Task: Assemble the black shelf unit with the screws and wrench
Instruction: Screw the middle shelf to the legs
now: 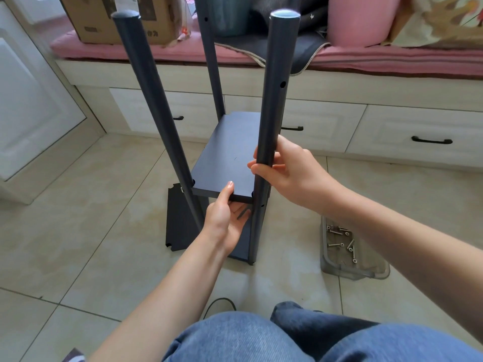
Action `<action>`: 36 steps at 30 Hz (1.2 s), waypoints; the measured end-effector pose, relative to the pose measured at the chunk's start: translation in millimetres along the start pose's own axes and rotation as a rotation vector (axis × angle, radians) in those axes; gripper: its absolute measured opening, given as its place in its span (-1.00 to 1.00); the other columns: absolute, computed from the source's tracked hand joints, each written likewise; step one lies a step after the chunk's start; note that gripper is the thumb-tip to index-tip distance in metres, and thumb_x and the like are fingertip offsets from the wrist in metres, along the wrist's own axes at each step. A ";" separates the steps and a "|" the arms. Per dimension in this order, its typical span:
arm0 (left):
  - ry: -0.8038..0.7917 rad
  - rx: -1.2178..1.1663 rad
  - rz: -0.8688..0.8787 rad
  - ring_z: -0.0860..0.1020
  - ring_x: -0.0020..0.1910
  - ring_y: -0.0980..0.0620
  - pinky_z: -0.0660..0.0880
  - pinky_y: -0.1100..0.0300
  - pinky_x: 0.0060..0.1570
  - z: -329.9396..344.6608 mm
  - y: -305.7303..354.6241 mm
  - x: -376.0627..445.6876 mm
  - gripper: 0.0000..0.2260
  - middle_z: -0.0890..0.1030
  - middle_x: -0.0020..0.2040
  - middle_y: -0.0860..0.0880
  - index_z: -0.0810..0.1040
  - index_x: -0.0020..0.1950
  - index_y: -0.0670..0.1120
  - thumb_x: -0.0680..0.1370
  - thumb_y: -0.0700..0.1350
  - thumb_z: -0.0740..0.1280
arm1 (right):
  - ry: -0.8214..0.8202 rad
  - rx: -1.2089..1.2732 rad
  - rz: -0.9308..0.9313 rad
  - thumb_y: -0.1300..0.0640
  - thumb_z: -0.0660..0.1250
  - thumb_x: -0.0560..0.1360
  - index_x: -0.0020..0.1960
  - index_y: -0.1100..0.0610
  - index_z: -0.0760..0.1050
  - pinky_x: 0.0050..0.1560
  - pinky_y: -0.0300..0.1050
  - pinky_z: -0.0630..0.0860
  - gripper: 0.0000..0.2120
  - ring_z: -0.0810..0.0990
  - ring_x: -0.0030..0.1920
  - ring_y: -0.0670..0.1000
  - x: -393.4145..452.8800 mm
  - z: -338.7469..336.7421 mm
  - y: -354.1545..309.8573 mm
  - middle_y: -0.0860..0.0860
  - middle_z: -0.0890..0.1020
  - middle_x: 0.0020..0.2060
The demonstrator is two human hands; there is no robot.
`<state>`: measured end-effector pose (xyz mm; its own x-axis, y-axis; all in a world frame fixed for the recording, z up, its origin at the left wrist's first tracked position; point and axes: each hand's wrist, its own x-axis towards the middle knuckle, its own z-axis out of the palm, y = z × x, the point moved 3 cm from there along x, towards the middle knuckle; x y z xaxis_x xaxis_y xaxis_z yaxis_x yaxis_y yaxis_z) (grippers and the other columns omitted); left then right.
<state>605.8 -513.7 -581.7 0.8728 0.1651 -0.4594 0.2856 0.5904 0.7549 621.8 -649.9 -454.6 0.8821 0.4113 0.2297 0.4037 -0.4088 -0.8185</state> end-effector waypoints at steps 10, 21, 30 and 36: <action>-0.020 0.039 -0.017 0.67 0.10 -0.19 0.54 -0.02 0.18 -1.8 -2.9 -2.6 -0.81 0.71 -0.02 -0.16 0.58 0.01 -0.10 0.65 -0.01 0.29 | 0.031 0.042 -0.006 0.12 0.40 0.54 -0.10 -0.20 0.36 -0.11 -0.36 0.54 -0.72 0.66 -0.13 -0.20 -1.4 -0.4 0.5 -0.13 0.65 -0.13; -0.031 -0.088 -0.025 0.66 0.05 -0.19 0.51 -0.07 0.27 1.2 -2.4 -1.9 -0.78 0.71 -0.07 -0.16 0.60 -0.16 -0.07 0.65 -0.07 0.29 | 0.040 0.033 -0.027 0.08 0.40 0.55 -0.08 -0.29 0.32 -0.15 -0.40 0.51 -0.67 0.64 -0.14 -0.22 -2.4 2.1 1.8 -0.18 0.61 -0.16; -0.047 -0.160 -0.008 0.65 0.05 -0.21 0.56 -0.04 0.15 5.3 0.5 -4.7 -0.84 0.67 0.01 -0.20 0.56 -0.06 -0.13 0.65 -0.09 0.29 | 0.015 0.064 -0.036 0.13 0.40 0.54 -0.08 -0.25 0.35 -0.10 -0.21 0.60 -0.69 0.69 -0.07 -0.07 -1.4 0.9 2.6 -0.03 0.66 -0.08; -0.076 -0.143 0.003 0.66 0.00 -0.19 0.56 -0.06 0.16 7.6 3.6 -9.2 -0.83 0.70 -0.08 -0.16 0.54 -0.05 -0.14 0.67 -0.10 0.26 | 0.032 0.052 -0.032 0.13 0.41 0.54 -0.09 -0.25 0.35 -0.13 -0.23 0.60 -0.68 0.68 -0.11 -0.07 -1.1 1.0 2.7 -0.04 0.67 -0.12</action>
<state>601.8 -519.2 -571.2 0.9026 0.1096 -0.4162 0.2286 0.6972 0.6795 621.7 -650.6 -457.6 0.8763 0.3974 0.2723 0.4198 -0.3527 -0.8363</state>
